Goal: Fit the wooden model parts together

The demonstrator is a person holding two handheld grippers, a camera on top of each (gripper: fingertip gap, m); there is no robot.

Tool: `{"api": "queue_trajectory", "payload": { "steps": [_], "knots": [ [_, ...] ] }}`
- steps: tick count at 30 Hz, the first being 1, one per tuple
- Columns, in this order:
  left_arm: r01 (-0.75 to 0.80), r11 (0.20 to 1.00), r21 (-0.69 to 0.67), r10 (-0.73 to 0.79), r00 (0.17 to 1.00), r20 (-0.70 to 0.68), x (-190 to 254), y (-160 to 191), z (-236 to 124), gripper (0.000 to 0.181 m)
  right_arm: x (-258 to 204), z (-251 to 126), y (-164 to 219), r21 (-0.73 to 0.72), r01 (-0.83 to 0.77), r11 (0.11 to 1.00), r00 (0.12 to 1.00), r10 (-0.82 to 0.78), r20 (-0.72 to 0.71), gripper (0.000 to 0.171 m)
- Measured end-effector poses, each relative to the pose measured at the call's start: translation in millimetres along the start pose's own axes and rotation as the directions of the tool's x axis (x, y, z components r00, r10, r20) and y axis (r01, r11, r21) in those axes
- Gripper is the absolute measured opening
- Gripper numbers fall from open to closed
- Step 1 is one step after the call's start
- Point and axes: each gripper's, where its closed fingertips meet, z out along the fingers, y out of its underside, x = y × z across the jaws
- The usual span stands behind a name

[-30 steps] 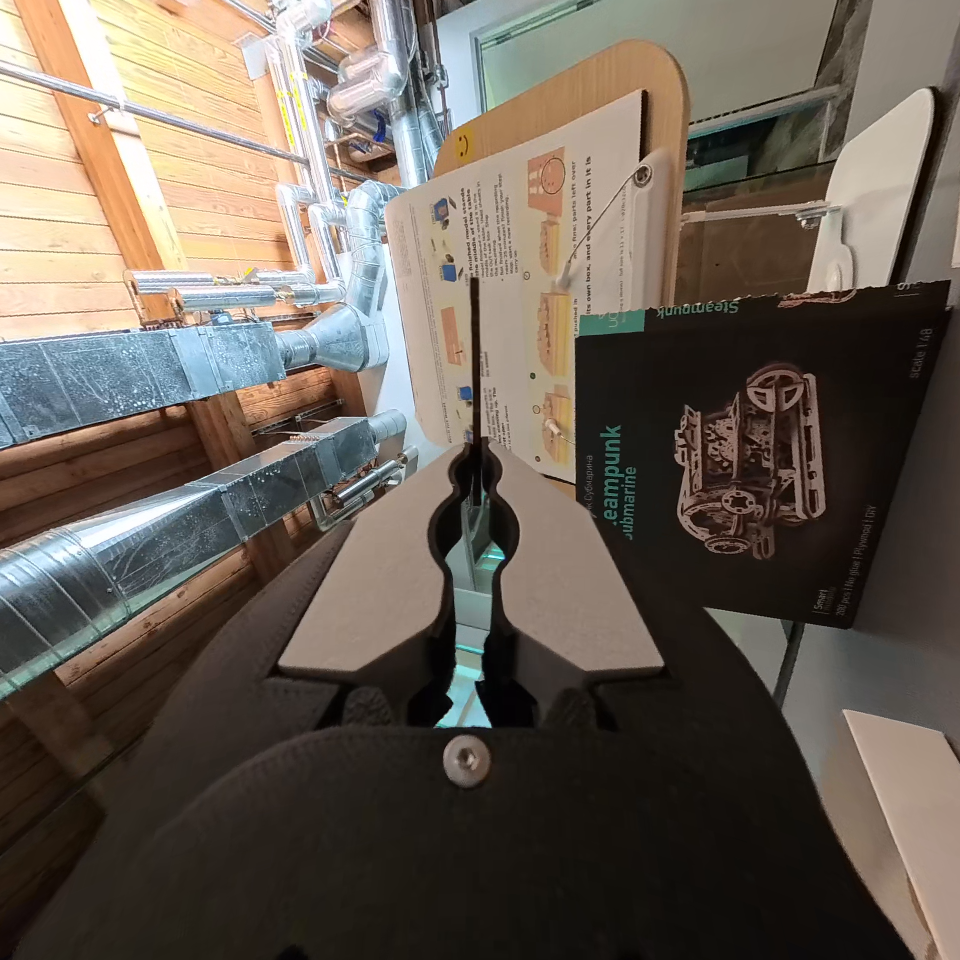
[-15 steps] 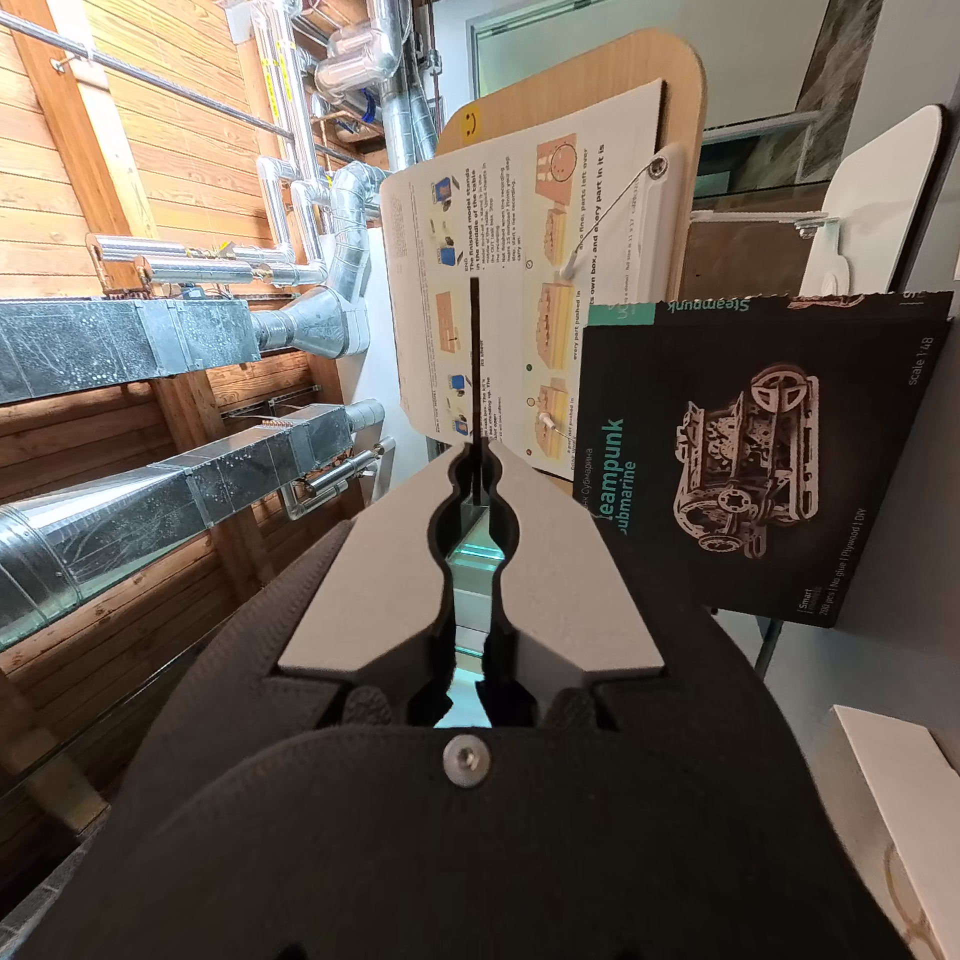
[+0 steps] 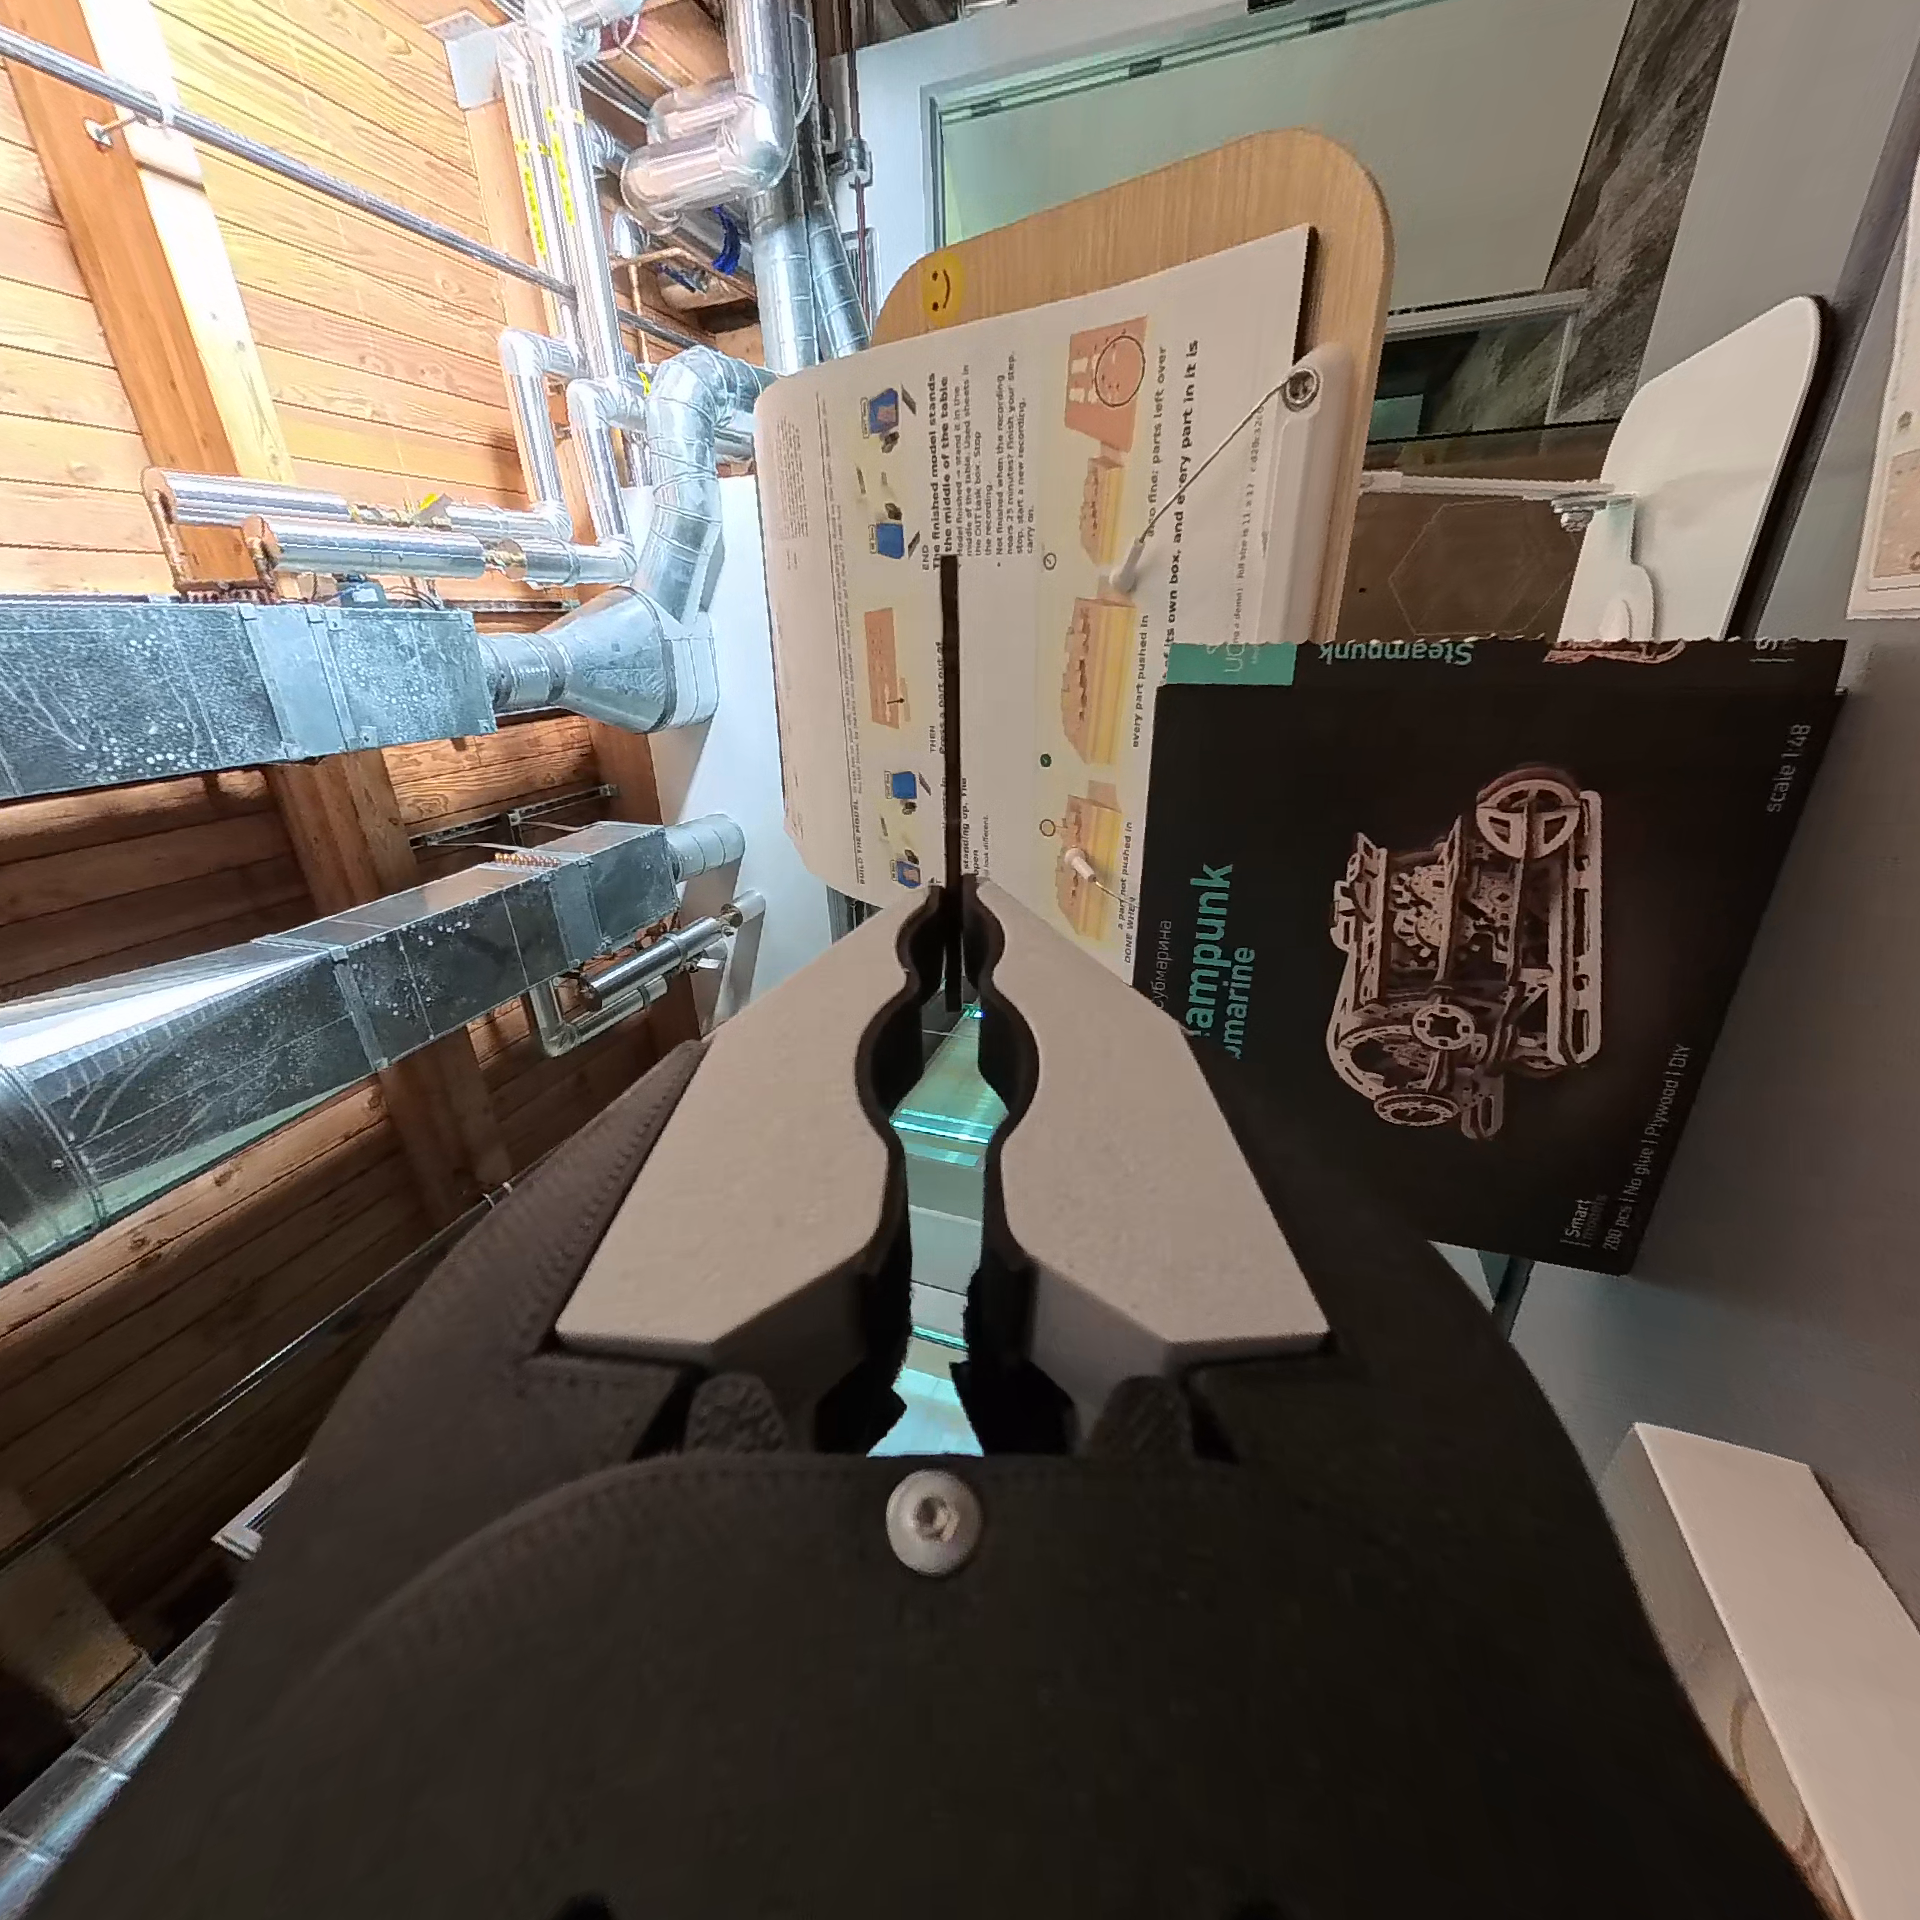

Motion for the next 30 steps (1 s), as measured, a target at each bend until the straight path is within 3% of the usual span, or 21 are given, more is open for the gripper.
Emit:
{"api": "queue_trajectory", "payload": {
  "steps": [3,9,17,21,30],
  "knots": [
    [0.0,1.0,0.002,0.0,1.0,-0.002,1,-1,0,0.0,-2,1,-1,0.0,0.055,0.998,0.998,-0.055,-0.001,0.012],
    [-0.003,1.0,0.002,0.003,1.0,-0.003,2,-1,0,0.0,-15,-6,-9,0.087,0.194,0.977,0.973,-0.181,-0.14,0.0],
    [-0.01,1.0,0.011,0.01,1.0,-0.005,4,-5,-1,0.0,-43,-7,11,0.023,0.364,0.931,0.906,-0.348,-0.242,0.0],
    [-0.022,0.999,0.025,0.022,1.0,-0.013,8,-11,-2,0.001,-42,-12,-1,0.035,0.405,0.914,0.908,-0.398,-0.132,0.012],
    [0.035,0.999,0.012,-0.035,0.999,0.023,-5,0,-1,0.0,-26,-12,3,-0.312,0.617,0.722,0.787,-0.558,0.264,0.024]
  ]
}}
